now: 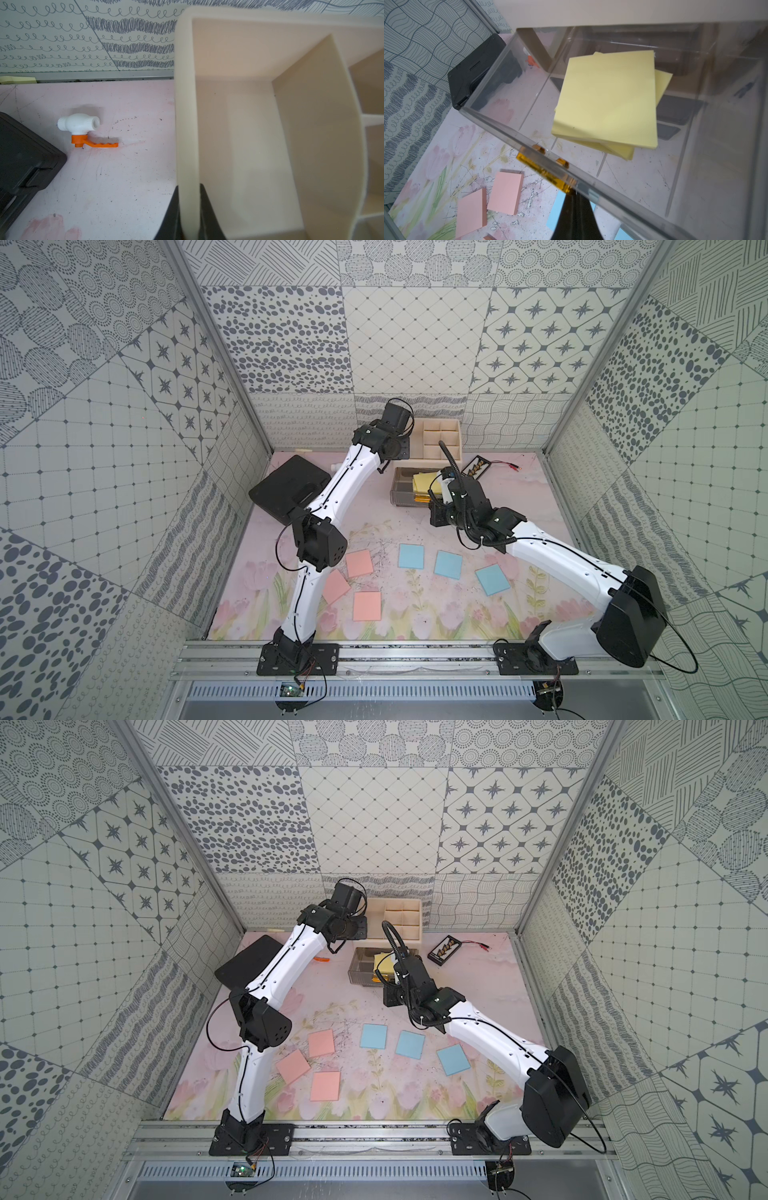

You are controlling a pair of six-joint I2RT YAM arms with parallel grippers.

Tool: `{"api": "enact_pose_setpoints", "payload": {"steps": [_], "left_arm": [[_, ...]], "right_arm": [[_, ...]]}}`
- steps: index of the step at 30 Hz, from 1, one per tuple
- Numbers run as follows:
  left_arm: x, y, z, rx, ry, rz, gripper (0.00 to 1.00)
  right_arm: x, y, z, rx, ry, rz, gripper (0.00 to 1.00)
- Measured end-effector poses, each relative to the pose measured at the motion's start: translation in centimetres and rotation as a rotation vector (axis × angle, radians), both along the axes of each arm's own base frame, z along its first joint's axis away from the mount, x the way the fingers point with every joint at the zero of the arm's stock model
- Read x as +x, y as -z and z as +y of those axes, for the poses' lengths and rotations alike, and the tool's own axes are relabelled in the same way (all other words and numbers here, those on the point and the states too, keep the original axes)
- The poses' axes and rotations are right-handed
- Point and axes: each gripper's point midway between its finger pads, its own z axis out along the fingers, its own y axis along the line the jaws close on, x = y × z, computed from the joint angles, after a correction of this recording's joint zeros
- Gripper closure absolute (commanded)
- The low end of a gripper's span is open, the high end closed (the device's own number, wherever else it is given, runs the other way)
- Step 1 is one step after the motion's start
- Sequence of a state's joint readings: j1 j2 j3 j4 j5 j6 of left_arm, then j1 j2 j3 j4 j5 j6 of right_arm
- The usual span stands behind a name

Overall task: Please put the sticky notes in the drawer by color
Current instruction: Close the drawer in the storage box.

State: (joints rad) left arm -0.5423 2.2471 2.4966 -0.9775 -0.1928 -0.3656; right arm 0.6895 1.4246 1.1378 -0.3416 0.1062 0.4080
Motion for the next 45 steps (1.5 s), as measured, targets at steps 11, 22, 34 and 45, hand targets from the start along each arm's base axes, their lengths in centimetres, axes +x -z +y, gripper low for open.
{"api": "enact_pose_setpoints", "payload": {"steps": [11,22,34,45], "left_arm": [[-0.4,0.0,0.1,0.015,0.019,0.013,1.0],[-0.9,-0.1,0.1,0.028,0.052,0.022,1.0],[-1.5,0.1,0.4,0.029,0.049,0.036,1.0],[-2.0,0.3,0.1,0.0,0.002,0.04,1.0]], "right_arm": [[2.8,0.0,-0.3,-0.088,0.03,-0.05,0.99],[6.7,-0.2,0.3,-0.104,0.079,-0.079,0.98],[7.7,-0.2,0.1,-0.146,0.08,-0.094,0.8],[6.0,-3.5,0.5,0.017,0.058,-0.137,0.41]]}}
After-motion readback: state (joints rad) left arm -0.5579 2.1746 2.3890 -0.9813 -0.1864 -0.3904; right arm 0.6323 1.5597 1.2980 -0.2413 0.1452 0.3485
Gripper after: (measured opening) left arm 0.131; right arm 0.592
